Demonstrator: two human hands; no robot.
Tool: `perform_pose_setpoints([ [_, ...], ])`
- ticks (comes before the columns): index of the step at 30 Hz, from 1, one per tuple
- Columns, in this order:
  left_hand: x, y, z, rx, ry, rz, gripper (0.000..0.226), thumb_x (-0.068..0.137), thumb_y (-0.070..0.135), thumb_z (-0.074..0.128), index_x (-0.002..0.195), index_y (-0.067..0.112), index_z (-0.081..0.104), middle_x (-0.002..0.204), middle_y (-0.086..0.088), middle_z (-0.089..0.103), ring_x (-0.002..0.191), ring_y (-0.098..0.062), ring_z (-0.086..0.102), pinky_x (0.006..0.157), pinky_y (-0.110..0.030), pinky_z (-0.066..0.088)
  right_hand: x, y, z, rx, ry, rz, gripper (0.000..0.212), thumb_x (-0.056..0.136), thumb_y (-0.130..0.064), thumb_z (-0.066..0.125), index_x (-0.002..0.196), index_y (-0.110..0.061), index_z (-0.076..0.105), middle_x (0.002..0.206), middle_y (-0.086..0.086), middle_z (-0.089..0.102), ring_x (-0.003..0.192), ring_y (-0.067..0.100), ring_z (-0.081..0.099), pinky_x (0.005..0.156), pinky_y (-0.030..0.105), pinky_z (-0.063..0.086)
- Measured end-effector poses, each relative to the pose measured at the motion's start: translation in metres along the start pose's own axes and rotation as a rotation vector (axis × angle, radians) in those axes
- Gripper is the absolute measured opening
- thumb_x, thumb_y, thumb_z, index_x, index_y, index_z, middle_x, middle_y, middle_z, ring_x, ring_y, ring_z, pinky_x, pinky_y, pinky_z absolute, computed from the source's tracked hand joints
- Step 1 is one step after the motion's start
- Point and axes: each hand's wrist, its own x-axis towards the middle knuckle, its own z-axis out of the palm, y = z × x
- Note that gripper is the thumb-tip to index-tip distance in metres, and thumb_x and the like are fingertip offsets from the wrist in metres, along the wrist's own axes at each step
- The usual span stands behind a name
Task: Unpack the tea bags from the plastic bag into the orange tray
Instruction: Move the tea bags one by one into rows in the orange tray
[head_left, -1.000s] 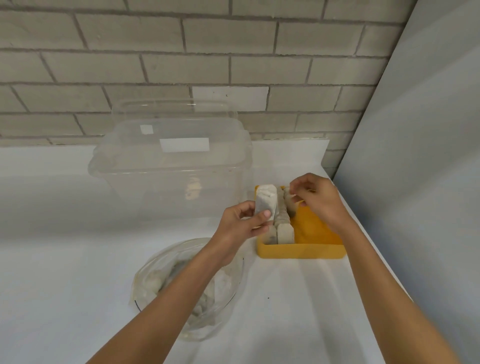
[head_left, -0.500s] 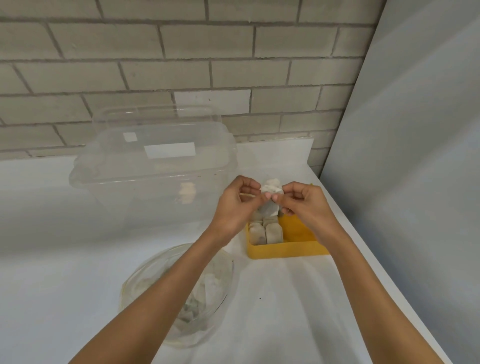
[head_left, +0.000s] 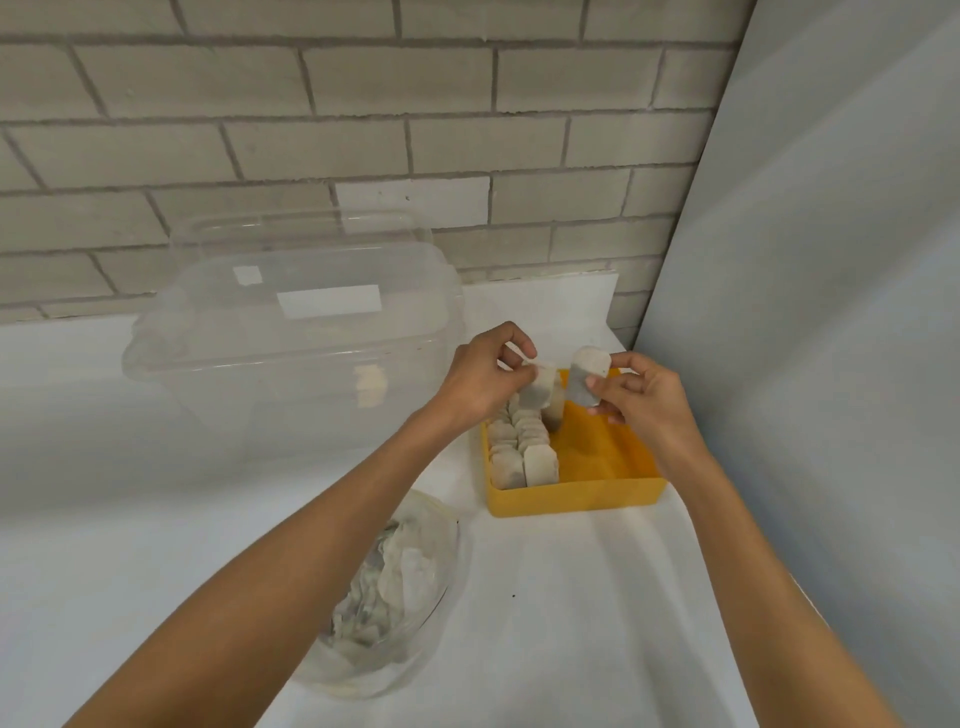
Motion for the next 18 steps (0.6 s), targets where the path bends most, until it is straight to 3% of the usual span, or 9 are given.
perform_pose_setpoints([
  [3,0.015,0.002,0.012,0.042,-0.062,-0.006,0.010,0.088,0.015,0.064,0.096,0.021,0.064,0.089,-0.003,0.067,0.081,-0.019,0.065,0.074,-0.028,0.055,0.009,0.005,-0.006,-0.093,0.075,0.012,0.011,0.091,-0.019,0.064,0.100,-0.015,0.062,0.092,0.007,0.071,0.071,0.015,0.067,0.052,0.013,0.047],
  [7,0.034,0.005,0.030,0.052,-0.108,-0.049,0.005,0.088,0.011,0.065,0.092,0.014,0.066,0.092,-0.008,0.069,0.085,-0.024,0.067,0.086,-0.040,0.056,0.017,0.016,-0.011,-0.212,0.137,-0.021,0.009,0.090,-0.022,0.065,0.097,-0.018,0.066,0.096,0.003,0.070,0.086,0.017,0.065,0.072,0.024,0.050],
  [9,0.041,0.001,0.039,0.084,-0.131,-0.071,0.005,0.087,0.011,0.067,0.091,0.013,0.067,0.097,-0.010,0.070,0.087,-0.024,0.067,0.088,-0.041,0.055,0.018,0.018,-0.013,-0.269,0.156,-0.053,0.004,0.088,-0.022,0.067,0.092,-0.020,0.067,0.091,-0.001,0.068,0.085,0.015,0.062,0.072,0.021,0.048],
  [14,0.050,-0.013,0.061,0.274,-0.162,-0.142,0.005,0.085,0.026,0.070,0.082,0.025,0.066,0.102,0.000,0.069,0.102,-0.023,0.060,0.100,-0.044,0.038,0.021,0.027,-0.015,-0.352,0.144,-0.072,0.003,0.086,-0.016,0.069,0.088,-0.019,0.068,0.083,-0.001,0.066,0.076,0.011,0.059,0.062,0.015,0.044],
  [18,0.051,-0.026,0.068,0.495,-0.138,-0.132,0.006,0.085,0.033,0.067,0.089,0.029,0.070,0.105,0.006,0.068,0.106,-0.021,0.055,0.092,-0.040,0.028,0.024,0.035,-0.013,-0.389,0.094,-0.051,0.005,0.087,-0.013,0.068,0.089,-0.017,0.067,0.084,0.002,0.067,0.079,0.019,0.064,0.071,0.028,0.052],
])
